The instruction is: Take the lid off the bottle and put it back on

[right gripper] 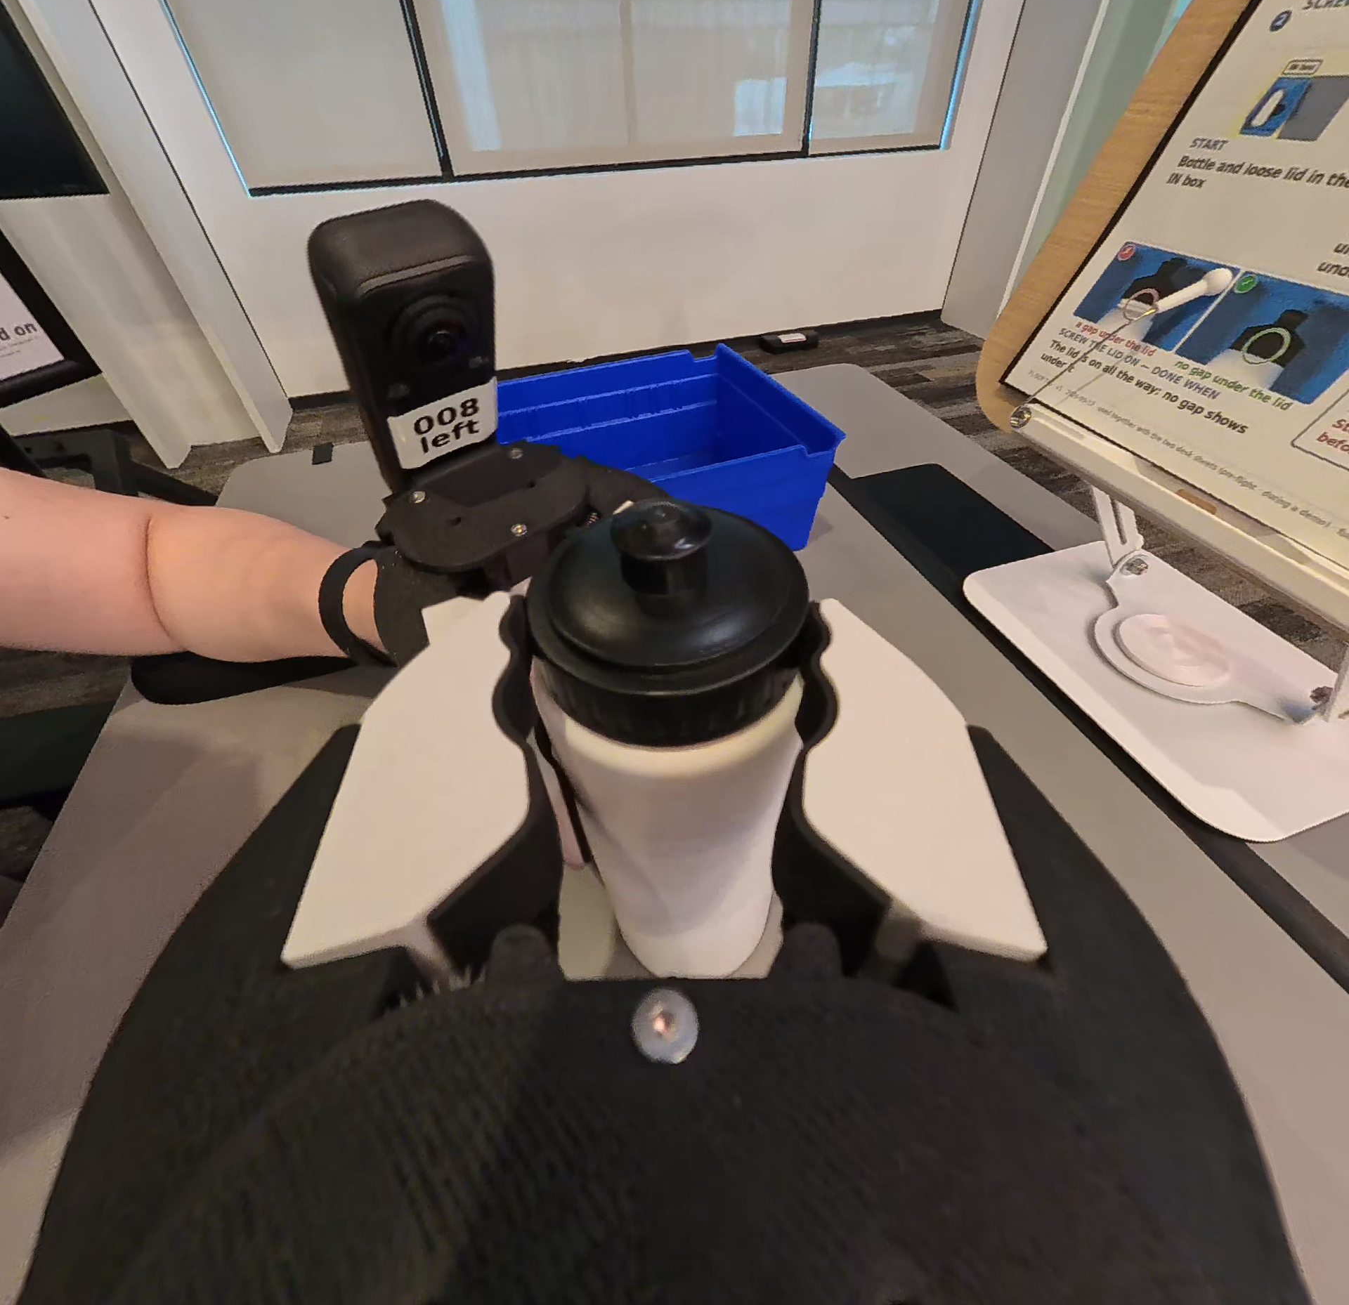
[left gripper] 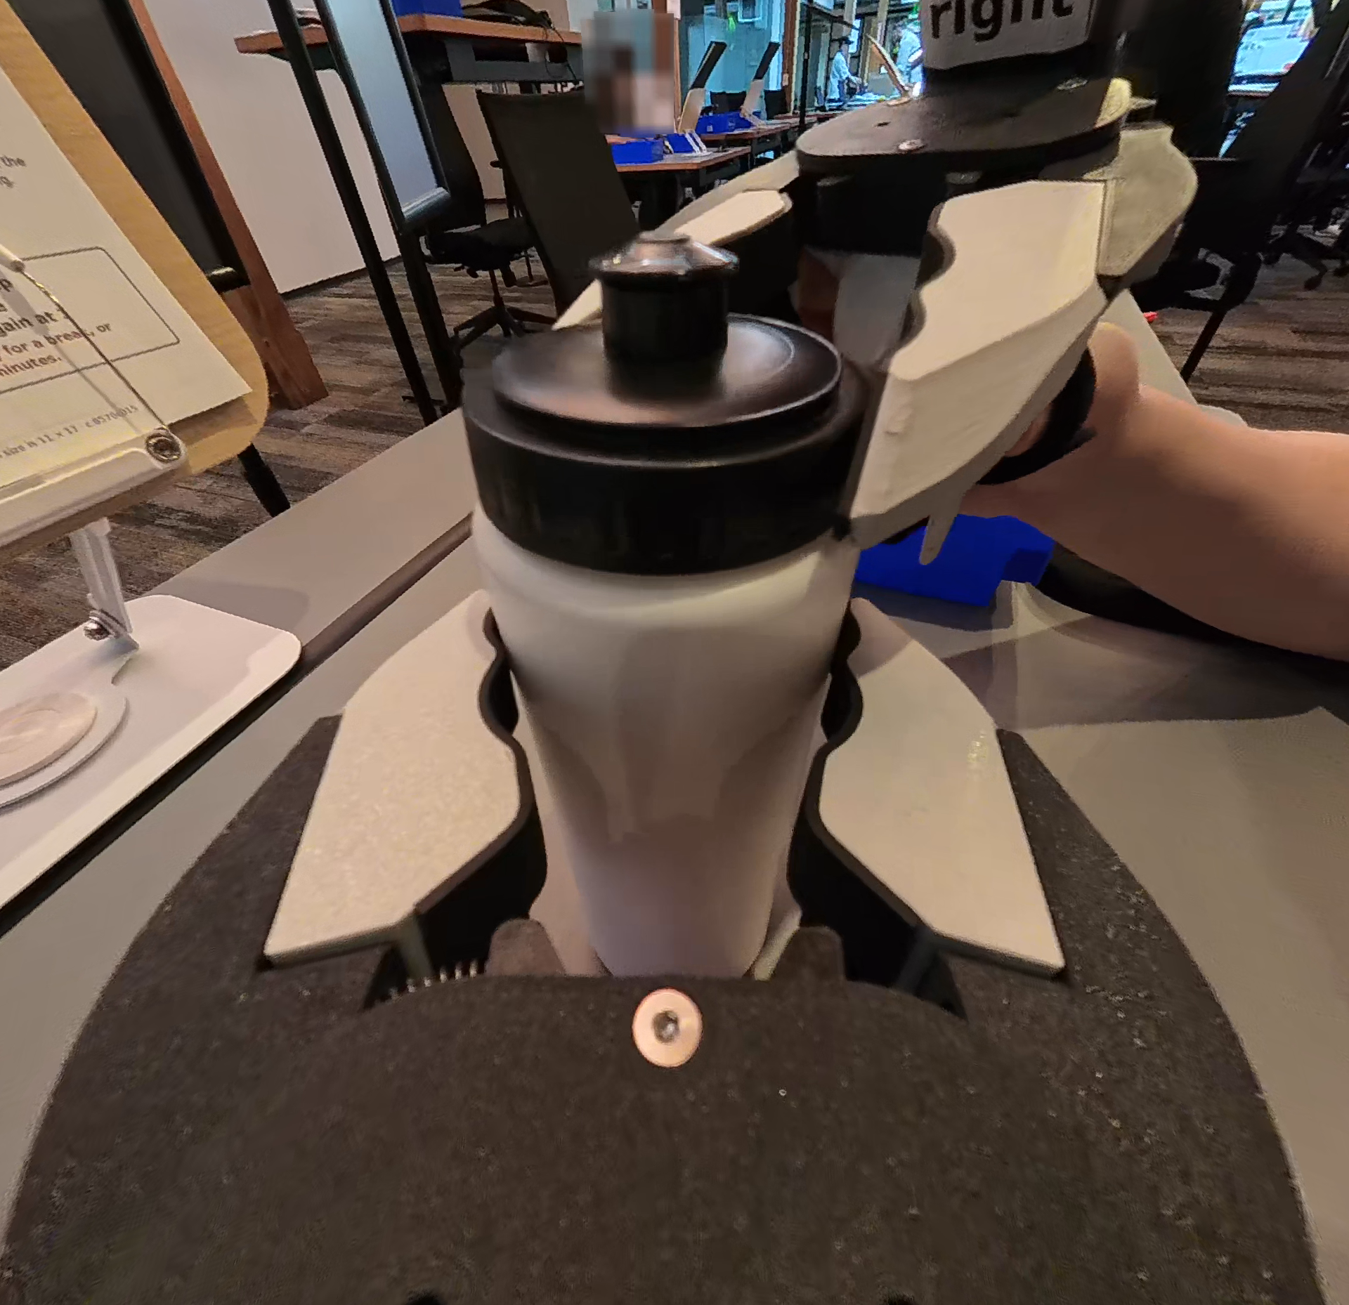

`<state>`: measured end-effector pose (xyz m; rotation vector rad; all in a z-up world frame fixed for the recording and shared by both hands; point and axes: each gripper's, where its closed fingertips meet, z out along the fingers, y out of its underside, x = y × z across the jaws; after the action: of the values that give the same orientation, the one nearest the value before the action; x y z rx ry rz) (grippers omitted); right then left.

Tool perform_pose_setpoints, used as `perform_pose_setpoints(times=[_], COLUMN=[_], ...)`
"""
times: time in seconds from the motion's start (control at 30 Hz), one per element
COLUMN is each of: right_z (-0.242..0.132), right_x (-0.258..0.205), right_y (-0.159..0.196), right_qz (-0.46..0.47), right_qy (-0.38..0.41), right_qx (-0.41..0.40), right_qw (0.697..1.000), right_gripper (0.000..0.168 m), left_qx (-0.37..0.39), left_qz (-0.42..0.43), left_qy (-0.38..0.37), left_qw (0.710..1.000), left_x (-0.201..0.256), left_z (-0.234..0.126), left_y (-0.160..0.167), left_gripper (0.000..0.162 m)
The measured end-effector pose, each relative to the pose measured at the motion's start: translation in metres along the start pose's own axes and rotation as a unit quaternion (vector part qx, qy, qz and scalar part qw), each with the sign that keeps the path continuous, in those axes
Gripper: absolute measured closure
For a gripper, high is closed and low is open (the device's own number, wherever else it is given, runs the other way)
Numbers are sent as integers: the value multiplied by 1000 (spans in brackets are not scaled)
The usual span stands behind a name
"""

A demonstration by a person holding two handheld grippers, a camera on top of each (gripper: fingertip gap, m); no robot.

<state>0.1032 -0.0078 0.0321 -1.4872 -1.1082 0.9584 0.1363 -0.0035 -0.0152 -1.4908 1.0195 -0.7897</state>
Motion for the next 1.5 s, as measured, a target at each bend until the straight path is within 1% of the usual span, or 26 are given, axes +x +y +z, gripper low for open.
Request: perform_pose_setpoints(times=[0.13,0.23,0.3,0.37,0.43,0.5,0.53,0.6,0.63,0.7,0.73,0.77,0.8,0.87,1.07,1.3,1.5], right_z=[-1,1,3,6,10,9,8,7,8,11,12,13,13,12,12,9,7], right_x=[0,2,5,8,4,5,5,6,5,1,-2,-4,-4,-3,1,1,2], right_y=[1,-1,-2,0,1,-3,-4,-4,-4,-4,-4,-4,-4,-4,-5,-2,-2], right_qz=[-2,2,0,-19,-19,4,9,11,11,1,-6,-11,-12,-6,25,7,8], right_qy=[-1,5,29,62,67,69,65,57,53,46,44,42,43,38,32,32,26], right_qx=[-4,4,9,0,3,24,31,36,35,30,28,25,21,19,59,35,33], right_qw=[1000,1000,1000,998,998,997,997,998,998,998,999,999,999,999,997,999,999], right_gripper=[96,95,95,90,81,84,89,89,89,89,89,89,89,89,89,89,90], left_qx=[3,4,1,0,-6,-9,-8,-9,-10,-16,-18,-22,-23,-13,-15,-31,-35], left_qz=[-9,-11,-22,-19,2,13,17,22,26,32,39,49,57,51,27,28,28], left_qy=[14,2,-11,-25,-49,-67,-68,-70,-67,-70,-74,-78,-87,-75,-70,-66,-54], left_qw=[1000,1000,1000,1000,999,998,998,997,997,997,996,995,994,996,997,997,998], left_x=[2,0,-3,-3,-2,-3,-3,-3,-2,-2,-3,-4,-7,-6,-5,-4,-2], left_z=[1,2,3,5,7,6,6,7,9,13,16,18,18,19,20,22,24], left_y=[0,0,-1,-1,-1,-1,-2,-1,0,1,1,2,2,1,3,4,4], left_gripper=[78,77,77,77,77,77,76,76,72,58,53,52,57,59,60,61,63])
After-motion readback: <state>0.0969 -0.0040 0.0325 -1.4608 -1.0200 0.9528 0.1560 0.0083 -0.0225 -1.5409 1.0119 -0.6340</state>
